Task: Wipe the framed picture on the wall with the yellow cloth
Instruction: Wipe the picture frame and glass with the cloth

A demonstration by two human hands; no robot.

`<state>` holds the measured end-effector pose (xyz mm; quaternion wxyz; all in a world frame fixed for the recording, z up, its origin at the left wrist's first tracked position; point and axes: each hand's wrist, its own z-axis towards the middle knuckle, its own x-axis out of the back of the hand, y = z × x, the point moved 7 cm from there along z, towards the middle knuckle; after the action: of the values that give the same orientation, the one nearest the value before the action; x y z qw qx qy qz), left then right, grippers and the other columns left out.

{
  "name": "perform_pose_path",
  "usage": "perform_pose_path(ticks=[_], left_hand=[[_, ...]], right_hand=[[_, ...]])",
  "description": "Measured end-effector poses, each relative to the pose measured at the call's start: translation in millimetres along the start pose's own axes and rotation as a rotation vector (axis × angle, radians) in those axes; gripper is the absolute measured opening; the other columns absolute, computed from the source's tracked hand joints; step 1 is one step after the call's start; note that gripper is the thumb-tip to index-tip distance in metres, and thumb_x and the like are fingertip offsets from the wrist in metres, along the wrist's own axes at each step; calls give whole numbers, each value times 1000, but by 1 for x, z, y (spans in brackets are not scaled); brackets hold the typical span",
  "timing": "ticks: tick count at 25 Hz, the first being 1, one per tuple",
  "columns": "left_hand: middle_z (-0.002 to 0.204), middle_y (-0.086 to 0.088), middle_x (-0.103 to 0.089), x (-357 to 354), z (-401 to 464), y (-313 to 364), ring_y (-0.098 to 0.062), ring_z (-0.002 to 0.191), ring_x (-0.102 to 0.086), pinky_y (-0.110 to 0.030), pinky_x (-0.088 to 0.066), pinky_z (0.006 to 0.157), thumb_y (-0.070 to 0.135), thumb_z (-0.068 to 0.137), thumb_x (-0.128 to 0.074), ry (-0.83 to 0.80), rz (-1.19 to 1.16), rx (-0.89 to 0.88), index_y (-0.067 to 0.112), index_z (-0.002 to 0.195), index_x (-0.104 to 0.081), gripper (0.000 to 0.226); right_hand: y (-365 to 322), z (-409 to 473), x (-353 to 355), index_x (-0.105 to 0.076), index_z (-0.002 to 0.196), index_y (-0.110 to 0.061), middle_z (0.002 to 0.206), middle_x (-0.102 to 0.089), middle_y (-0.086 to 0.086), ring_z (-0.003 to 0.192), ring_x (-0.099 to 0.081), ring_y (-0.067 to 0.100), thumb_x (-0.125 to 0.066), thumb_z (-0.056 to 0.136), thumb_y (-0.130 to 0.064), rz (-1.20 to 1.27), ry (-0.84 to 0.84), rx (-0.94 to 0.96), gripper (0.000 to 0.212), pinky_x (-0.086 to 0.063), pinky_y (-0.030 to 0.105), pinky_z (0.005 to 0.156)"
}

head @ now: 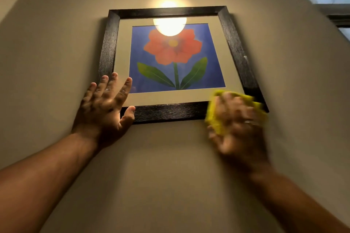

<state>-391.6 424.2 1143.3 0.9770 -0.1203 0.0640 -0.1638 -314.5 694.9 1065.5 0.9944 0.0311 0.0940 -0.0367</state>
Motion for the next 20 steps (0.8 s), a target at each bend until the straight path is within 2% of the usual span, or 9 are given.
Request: perform_pose_path(ticks=[2,4,8,10,11,13,16,17,20], left_hand=[[160,-18,-20,-1,-2,0,-37,146,-19,-52,-13,119,54,83,-24,-2,8,10,28,152,-19,75],[159,-19,-22,-1,-1,0,-38,146,-21,-52,-14,119,54,83,-26,2,11,7,28,152,-20,75],[158,-20,-24,0,-3,-2,-39,145,-23,-53,-16,118,54,83,-27,17,18,6,27,152,-22,74],[158,-20,-24,1,-3,-1,-39,145,-23,-53,-16,118,53,83,-27,26,10,11,27,152,-22,74],[158,-20,-24,2,-2,0,-39,145,-23,-53,-16,118,52,83,-26,25,2,8,26,152,-23,74],[158,-20,-25,2,-1,1,-39,145,-23,-53,-16,118,51,82,-26,19,-6,1,26,152,-24,74],[158,-19,-25,1,-2,1,-38,145,-23,-54,-16,118,52,82,-27,16,6,-8,27,152,-23,74],[158,-19,-25,1,-1,0,-38,145,-23,-54,-16,118,52,82,-27,14,4,-9,27,152,-23,74],[158,-19,-25,1,-1,-1,-38,145,-23,-54,-17,118,53,83,-27,10,8,-12,26,152,-23,74]], right_hand=[[48,-8,15,-28,145,-14,152,-30,18,138,-28,39,-32,84,-45,-74,47,-344,68,-24,51,114],[16,0,10,-31,143,-12,151,-32,19,138,-28,42,-32,84,-43,-32,55,-371,67,-22,50,114],[-136,3,-18,-31,144,-24,155,-28,5,144,-21,28,-36,86,-48,156,-174,324,62,-10,44,120],[-116,5,-14,-28,144,-27,155,-28,3,144,-22,26,-38,83,-50,143,-194,422,67,-12,44,120],[-83,5,-11,-31,143,-27,154,-32,4,141,-28,28,-40,80,-51,94,-153,368,68,-19,46,118],[0,8,2,-37,141,-24,150,-38,10,135,-36,36,-37,79,-52,-30,-78,64,68,-28,52,111],[26,15,9,-24,146,-20,156,-22,15,142,-15,38,-22,76,-61,-40,-111,-302,81,-11,52,117],[-5,21,0,-20,147,-20,158,-15,14,144,-6,36,-20,75,-65,7,-131,-259,84,-3,49,118],[-124,18,-21,-18,147,-23,160,-11,8,147,1,29,-21,83,-61,140,-246,237,75,4,44,119]])
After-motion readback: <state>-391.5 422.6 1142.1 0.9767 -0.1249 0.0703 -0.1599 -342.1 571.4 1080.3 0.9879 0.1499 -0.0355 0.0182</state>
